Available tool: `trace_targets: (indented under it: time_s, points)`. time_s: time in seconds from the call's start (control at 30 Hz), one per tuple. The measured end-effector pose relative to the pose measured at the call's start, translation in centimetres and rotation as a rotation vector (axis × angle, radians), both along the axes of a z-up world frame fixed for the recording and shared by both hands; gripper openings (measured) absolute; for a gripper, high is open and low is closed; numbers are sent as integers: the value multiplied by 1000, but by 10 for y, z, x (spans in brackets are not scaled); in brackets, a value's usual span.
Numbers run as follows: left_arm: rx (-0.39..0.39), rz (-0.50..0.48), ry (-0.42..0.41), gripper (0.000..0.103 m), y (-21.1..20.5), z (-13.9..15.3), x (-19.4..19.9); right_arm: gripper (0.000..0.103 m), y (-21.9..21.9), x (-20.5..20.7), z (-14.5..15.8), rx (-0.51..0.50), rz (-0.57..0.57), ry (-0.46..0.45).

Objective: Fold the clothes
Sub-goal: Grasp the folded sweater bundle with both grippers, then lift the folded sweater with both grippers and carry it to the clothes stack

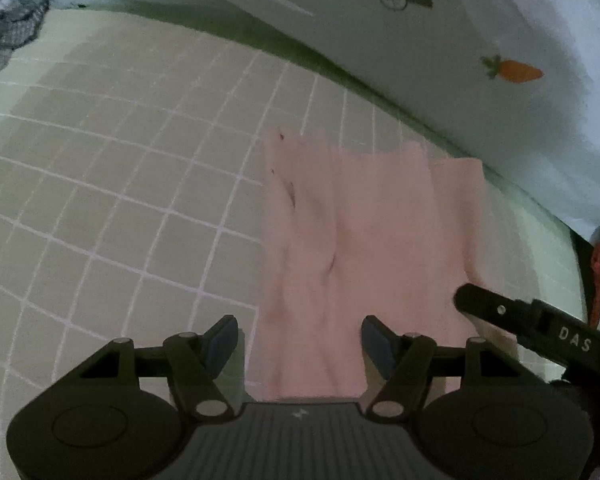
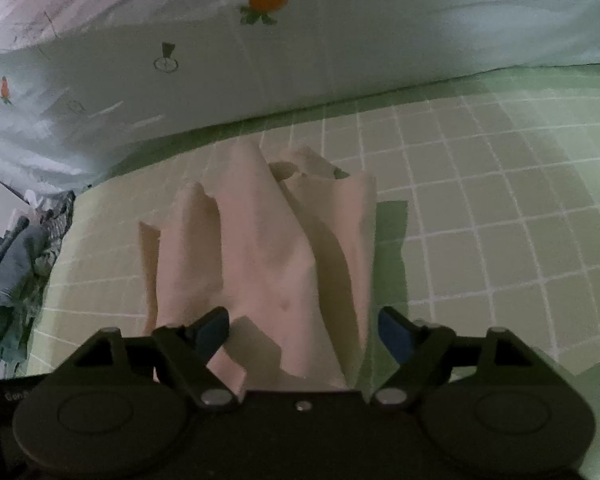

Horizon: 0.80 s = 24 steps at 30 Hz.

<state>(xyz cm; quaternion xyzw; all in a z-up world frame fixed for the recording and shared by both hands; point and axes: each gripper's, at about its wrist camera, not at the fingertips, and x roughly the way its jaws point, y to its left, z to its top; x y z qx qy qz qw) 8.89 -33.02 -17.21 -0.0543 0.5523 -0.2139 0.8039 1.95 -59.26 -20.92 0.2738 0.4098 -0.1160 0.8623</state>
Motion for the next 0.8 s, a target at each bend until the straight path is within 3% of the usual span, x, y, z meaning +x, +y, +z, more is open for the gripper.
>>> trace_targets:
  time_s: [0.23,0.3,0.33,0.37,0.47,0.63,0.8]
  points:
    - [-73,-18,21,66,-5,-12,20,82,0,33,-10,25,39,5]
    - [-124,-3,37,46,-3,-15,21,80,0,34,-13,28,42,-10]
    - [-150,4,47,39,-2,-16,21,69,-1,33,-13,38,45,-16]
    - [-160,-1,43,33,-2,-14,17,48,-1,31,-13,53,48,-22]
    - [-172,-24,19,16,-1,-2,4,31,-1,19,-9,87,29,-42]
    - [-192,-64,-20,16,0,17,-19,26,15,-23,18,34,17,-98]
    - [-201,-175,-49,16,-6,37,-62,26,31,-87,41,-12,-72,-140]
